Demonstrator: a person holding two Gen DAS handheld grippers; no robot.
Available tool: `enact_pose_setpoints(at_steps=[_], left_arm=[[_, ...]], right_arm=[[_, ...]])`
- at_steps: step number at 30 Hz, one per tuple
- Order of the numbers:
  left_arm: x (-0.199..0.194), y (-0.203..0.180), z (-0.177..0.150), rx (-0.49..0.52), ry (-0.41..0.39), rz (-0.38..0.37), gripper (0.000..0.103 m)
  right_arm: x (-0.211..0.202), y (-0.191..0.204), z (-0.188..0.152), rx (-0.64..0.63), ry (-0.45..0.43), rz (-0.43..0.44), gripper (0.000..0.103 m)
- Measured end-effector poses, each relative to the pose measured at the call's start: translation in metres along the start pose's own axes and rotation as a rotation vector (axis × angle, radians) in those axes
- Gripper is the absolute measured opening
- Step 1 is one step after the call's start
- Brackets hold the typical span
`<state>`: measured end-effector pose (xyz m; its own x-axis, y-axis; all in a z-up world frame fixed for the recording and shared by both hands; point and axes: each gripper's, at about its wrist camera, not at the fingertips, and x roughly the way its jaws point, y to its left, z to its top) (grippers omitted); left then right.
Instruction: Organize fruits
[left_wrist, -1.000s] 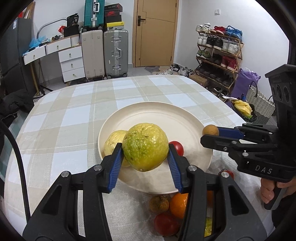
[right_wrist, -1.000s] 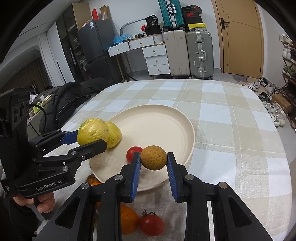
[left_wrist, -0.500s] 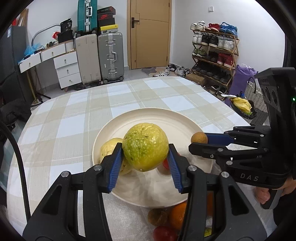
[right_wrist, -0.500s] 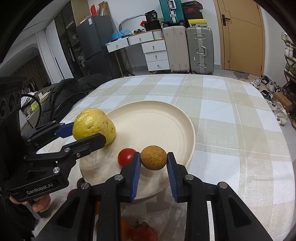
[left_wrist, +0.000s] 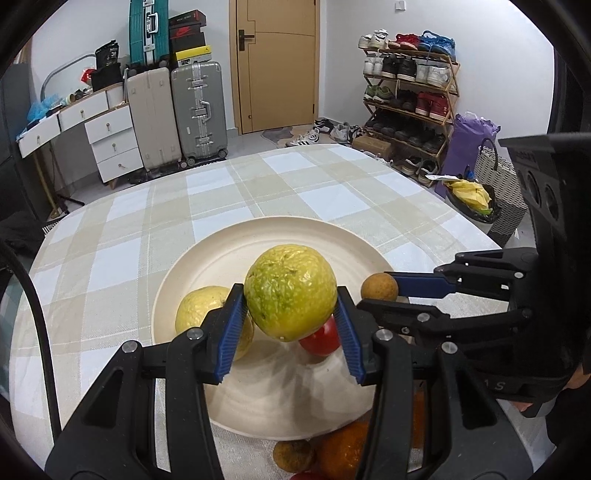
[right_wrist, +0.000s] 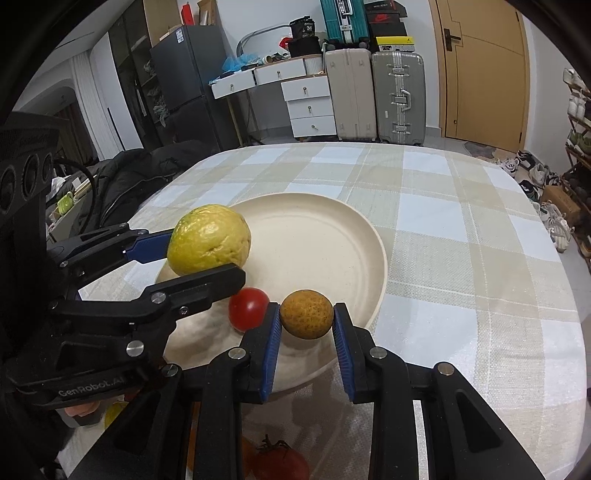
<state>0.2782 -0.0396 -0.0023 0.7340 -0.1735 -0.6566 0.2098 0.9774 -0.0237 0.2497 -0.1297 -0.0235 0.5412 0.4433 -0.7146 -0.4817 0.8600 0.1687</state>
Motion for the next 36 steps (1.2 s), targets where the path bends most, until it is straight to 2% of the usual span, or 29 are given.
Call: enact_pose_setpoints(at_steps=[9, 11, 12, 16, 20, 21, 23, 24, 25, 27, 30, 33, 36], left_arm=[[-0.002, -0.003, -0.003, 0.010, 0.021, -0.008, 0.045], [-0.004, -0.003, -0.004, 0.008, 0.023, -0.001, 0.047], [-0.007, -0.003, -0.005, 0.004, 0.022, 0.010, 0.053], [-0.023, 0.002, -0.010, -0.026, -0.011, 0.024, 0.080], [-0.042, 0.008, -0.019, -0.043, -0.027, 0.055, 0.082], [-0.048, 0.009, -0.021, -0.041, -0.031, 0.067, 0.083], [-0.060, 0.010, -0.027, -0.043, -0.044, 0.096, 0.085], [-0.067, 0.011, -0.031, -0.049, -0.050, 0.106, 0.087], [-0.074, 0.012, -0.035, -0.056, -0.057, 0.115, 0.093], [-0.090, 0.013, -0.043, -0.075, -0.081, 0.125, 0.102], [-0.109, 0.012, -0.054, -0.091, -0.099, 0.118, 0.102], [-0.127, 0.008, -0.064, -0.095, -0.107, 0.126, 0.102], [-0.145, 0.005, -0.074, -0.107, -0.117, 0.125, 0.102]], right_arm=[[-0.004, 0.000, -0.002, -0.007, -0.005, -0.005, 0.031], [-0.007, 0.001, -0.004, -0.011, -0.006, -0.004, 0.032], [-0.010, 0.002, -0.005, -0.017, -0.008, -0.006, 0.033], [-0.021, 0.004, -0.011, -0.027, -0.021, -0.035, 0.048], [-0.034, 0.009, -0.021, -0.043, -0.030, -0.049, 0.051], [-0.037, 0.010, -0.023, -0.047, -0.032, -0.055, 0.054], [-0.046, 0.012, -0.028, -0.047, -0.052, -0.064, 0.071], [-0.052, 0.013, -0.031, -0.040, -0.068, -0.062, 0.085], [-0.057, 0.014, -0.033, -0.033, -0.084, -0.063, 0.093], [-0.069, 0.017, -0.039, -0.026, -0.112, -0.063, 0.095], [-0.077, 0.021, -0.044, -0.020, -0.108, -0.053, 0.096], [-0.085, 0.027, -0.049, -0.022, -0.120, -0.047, 0.102], [-0.091, 0.033, -0.054, -0.033, -0.130, -0.046, 0.103]])
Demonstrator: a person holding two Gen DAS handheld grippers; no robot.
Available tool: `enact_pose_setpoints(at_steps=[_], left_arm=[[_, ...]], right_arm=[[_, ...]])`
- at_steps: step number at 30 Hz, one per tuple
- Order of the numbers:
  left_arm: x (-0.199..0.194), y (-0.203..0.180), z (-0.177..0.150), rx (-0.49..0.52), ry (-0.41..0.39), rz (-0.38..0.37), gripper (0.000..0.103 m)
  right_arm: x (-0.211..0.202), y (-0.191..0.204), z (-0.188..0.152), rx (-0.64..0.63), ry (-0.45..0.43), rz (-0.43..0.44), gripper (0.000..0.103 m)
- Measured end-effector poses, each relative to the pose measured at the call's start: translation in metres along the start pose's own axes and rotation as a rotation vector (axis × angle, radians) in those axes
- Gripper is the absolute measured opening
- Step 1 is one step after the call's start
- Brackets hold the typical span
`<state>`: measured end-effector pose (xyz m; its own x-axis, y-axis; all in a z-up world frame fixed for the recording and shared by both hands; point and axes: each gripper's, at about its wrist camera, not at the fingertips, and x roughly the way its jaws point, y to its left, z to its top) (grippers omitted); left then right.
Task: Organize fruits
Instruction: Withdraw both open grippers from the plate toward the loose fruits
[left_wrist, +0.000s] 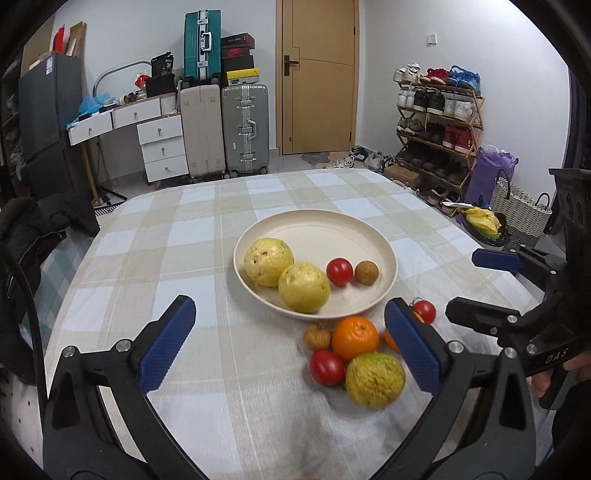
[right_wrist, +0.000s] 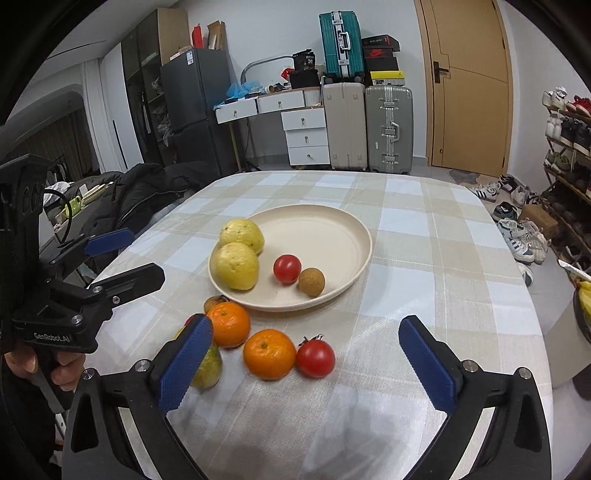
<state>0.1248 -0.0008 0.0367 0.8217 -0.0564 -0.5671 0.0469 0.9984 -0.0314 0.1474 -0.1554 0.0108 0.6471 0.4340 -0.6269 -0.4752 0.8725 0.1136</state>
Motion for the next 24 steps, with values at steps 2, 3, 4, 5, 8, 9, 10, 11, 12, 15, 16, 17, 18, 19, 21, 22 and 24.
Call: enact_pose_setpoints(at_steps=[2, 3, 4, 5, 8, 9, 10, 11, 12, 15, 16, 17, 18, 19, 21, 22, 24], left_arm=[[-0.009, -0.001, -0.005, -0.011, -0.004, -0.007, 0.102], [-0.012, -0.002, -0.007, -0.014, -0.003, -0.013, 0.102], [-0.014, -0.003, -0.008, -0.013, 0.003, -0.017, 0.102], [-0.016, -0.005, -0.010, -0.001, 0.010, -0.018, 0.102], [-0.017, -0.010, -0.013, 0.021, 0.010, 0.001, 0.102], [-0.015, -0.012, -0.014, 0.022, 0.018, 0.000, 0.102], [-0.012, -0.013, -0.016, 0.019, 0.027, -0.003, 0.102], [-0.010, -0.013, -0.017, 0.018, 0.031, -0.002, 0.102], [-0.008, -0.013, -0.018, 0.019, 0.037, 0.002, 0.102], [-0.002, -0.011, -0.019, 0.016, 0.049, 0.008, 0.102], [0.000, -0.010, -0.019, 0.013, 0.052, 0.007, 0.102], [0.001, -0.009, -0.020, 0.012, 0.056, 0.005, 0.102], [0.003, -0.008, -0.020, 0.010, 0.058, 0.008, 0.102], [0.006, -0.007, -0.020, 0.008, 0.060, 0.009, 0.102], [0.008, -0.005, -0.020, 0.000, 0.068, 0.011, 0.102], [0.009, -0.003, -0.020, -0.003, 0.071, 0.011, 0.102], [0.010, -0.001, -0.021, -0.006, 0.075, 0.013, 0.102]], right_arm=[[-0.004, 0.004, -0.001, -0.011, 0.004, 0.003, 0.103], [-0.006, 0.005, -0.002, -0.016, 0.000, 0.005, 0.103], [-0.007, 0.006, -0.002, -0.019, 0.001, 0.010, 0.103], [-0.008, 0.007, -0.003, -0.021, 0.006, 0.016, 0.103], [-0.007, 0.012, -0.005, -0.042, 0.023, 0.008, 0.103], [-0.007, 0.014, -0.005, -0.054, 0.028, -0.001, 0.103], [-0.006, 0.015, -0.006, -0.061, 0.030, -0.010, 0.103], [-0.006, 0.015, -0.007, -0.065, 0.032, -0.014, 0.103], [-0.005, 0.016, -0.009, -0.070, 0.037, -0.018, 0.103], [-0.001, 0.013, -0.012, -0.067, 0.057, -0.036, 0.103], [0.001, 0.012, -0.013, -0.066, 0.066, -0.039, 0.103], [0.003, 0.011, -0.014, -0.067, 0.075, -0.043, 0.103], [0.005, 0.010, -0.015, -0.067, 0.083, -0.050, 0.103], [0.007, 0.009, -0.016, -0.068, 0.091, -0.062, 0.103], [0.012, 0.008, -0.017, -0.065, 0.109, -0.075, 0.103], [0.014, 0.008, -0.018, -0.061, 0.118, -0.079, 0.103], [0.020, 0.006, -0.020, -0.050, 0.140, -0.092, 0.103]])
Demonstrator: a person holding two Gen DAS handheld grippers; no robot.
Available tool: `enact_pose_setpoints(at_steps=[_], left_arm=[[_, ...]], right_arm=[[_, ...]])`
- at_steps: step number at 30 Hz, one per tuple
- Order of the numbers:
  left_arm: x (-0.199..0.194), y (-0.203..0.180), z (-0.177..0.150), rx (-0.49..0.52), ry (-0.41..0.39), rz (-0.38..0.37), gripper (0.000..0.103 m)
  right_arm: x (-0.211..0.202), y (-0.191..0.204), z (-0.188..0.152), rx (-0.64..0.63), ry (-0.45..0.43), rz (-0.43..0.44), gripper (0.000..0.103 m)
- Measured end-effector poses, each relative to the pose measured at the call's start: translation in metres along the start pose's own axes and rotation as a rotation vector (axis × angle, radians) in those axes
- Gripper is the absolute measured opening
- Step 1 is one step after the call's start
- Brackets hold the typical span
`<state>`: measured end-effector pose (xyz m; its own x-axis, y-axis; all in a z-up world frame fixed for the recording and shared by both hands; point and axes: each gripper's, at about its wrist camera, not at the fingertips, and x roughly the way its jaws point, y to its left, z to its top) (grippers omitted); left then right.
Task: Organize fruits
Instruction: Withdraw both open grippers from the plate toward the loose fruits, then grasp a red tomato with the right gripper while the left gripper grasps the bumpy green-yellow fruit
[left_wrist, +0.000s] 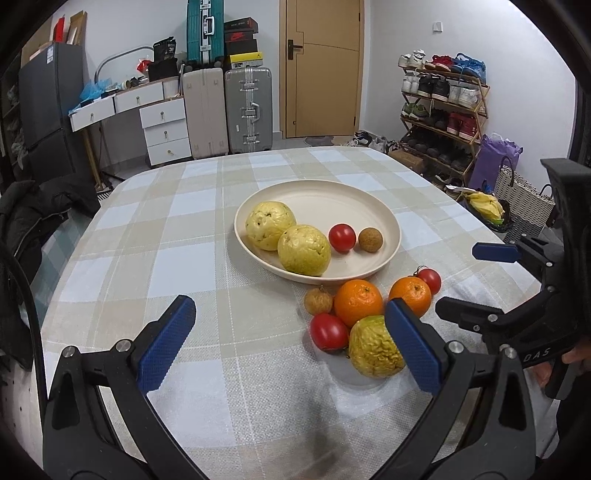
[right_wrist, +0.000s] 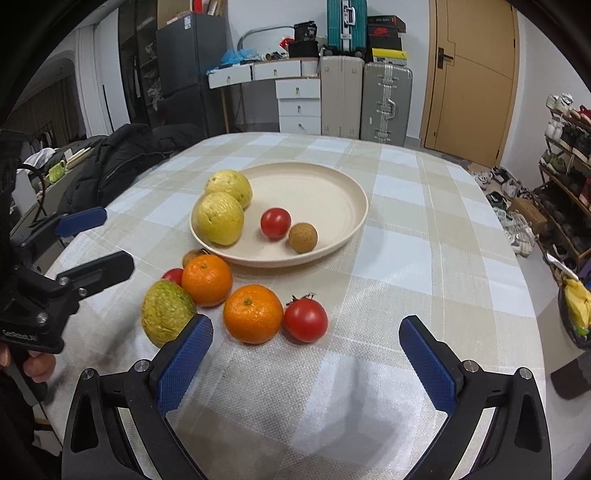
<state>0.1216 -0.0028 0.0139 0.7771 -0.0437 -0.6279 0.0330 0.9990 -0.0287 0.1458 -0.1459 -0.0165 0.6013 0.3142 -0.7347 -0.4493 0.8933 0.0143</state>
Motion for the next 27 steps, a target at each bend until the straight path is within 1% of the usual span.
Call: enact_pose_setpoints(at_steps=[2, 6, 10, 12, 15, 18, 23, 24, 27], left_arm=[[0.001, 0.002, 0.001, -0.005, 0.001, 0.001, 0.102], [0.001, 0.003, 0.001, -0.005, -0.001, 0.002, 0.102], [0.001, 0.003, 0.001, -0.004, 0.001, 0.003, 0.102], [0.001, 0.004, 0.001, -0.005, 0.000, 0.004, 0.102], [0.001, 0.005, 0.002, -0.005, 0.002, 0.003, 0.102], [0.001, 0.005, 0.002, -0.003, 0.001, 0.000, 0.102], [0.002, 0.005, 0.002, 0.005, 0.005, -0.010, 0.102], [0.001, 0.004, 0.001, 0.007, 0.006, -0.013, 0.102], [0.002, 0.000, 0.000, 0.011, 0.013, -0.024, 0.102]], right_arm=[[0.007, -0.001, -0.001, 0.013, 0.029, -0.002, 0.103], [0.016, -0.006, -0.004, 0.054, 0.074, 0.043, 0.103], [0.017, -0.008, -0.006, 0.081, 0.073, 0.087, 0.102], [0.014, -0.006, -0.005, 0.081, 0.058, 0.109, 0.101], [0.009, 0.000, -0.004, 0.066, 0.042, 0.123, 0.095], [0.009, 0.004, -0.003, 0.059, 0.052, 0.151, 0.084], [0.011, 0.001, -0.005, 0.061, 0.053, 0.119, 0.081], [0.011, -0.002, -0.005, 0.066, 0.054, 0.118, 0.077], [0.011, -0.010, -0.005, 0.077, 0.056, 0.098, 0.073]])
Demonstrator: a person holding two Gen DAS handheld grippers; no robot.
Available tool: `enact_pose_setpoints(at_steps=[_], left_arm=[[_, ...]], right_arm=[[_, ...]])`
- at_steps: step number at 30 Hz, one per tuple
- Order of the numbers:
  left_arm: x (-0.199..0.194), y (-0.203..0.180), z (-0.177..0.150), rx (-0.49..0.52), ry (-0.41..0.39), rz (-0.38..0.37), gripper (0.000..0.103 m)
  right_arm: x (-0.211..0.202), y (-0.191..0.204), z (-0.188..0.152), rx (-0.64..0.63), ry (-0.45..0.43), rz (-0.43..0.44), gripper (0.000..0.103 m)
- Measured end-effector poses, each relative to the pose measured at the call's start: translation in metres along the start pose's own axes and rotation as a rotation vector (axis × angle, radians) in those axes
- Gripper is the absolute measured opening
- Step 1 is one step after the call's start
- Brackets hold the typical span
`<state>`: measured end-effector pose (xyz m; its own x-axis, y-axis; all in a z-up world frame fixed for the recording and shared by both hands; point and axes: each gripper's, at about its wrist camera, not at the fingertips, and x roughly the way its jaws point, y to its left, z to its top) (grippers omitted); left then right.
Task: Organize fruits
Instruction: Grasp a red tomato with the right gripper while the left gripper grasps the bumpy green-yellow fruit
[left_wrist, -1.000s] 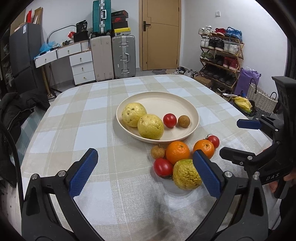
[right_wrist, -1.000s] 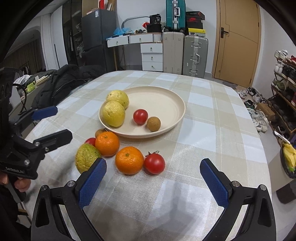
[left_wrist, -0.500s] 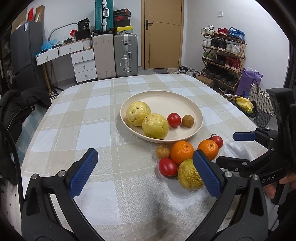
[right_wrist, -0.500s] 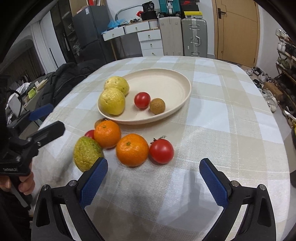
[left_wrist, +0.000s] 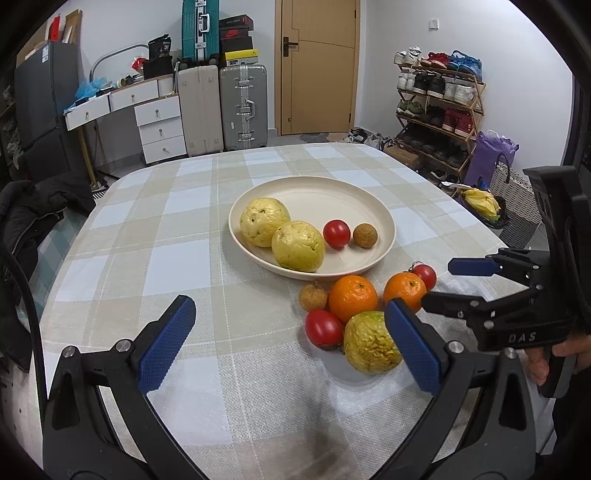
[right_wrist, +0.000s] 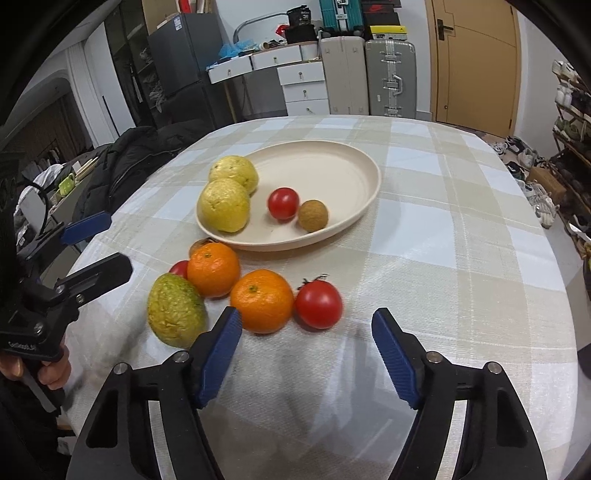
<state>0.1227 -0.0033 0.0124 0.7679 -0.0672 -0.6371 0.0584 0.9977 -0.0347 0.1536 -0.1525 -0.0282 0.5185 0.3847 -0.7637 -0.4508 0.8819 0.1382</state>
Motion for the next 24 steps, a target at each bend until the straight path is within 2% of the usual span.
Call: enact_pose_setpoints(at_steps=[11, 20, 24], left_arm=[[0.007, -0.015, -0.007, 0.025, 0.030, -0.020, 0.102], [0.013, -0.019, -0.010, 0.031, 0.042, -0.029, 0.102], [0.015, -0.018, -0.011, 0.026, 0.051, -0.034, 0.102]], right_arm=[[0.001, -0.019, 0.003, 0.022, 0.005, -0.071, 0.069], [0.012, -0.016, 0.005, 0.015, 0.021, -0.087, 0.066], [0.012, -0.015, 0.006, 0.013, 0.019, -0.084, 0.061]])
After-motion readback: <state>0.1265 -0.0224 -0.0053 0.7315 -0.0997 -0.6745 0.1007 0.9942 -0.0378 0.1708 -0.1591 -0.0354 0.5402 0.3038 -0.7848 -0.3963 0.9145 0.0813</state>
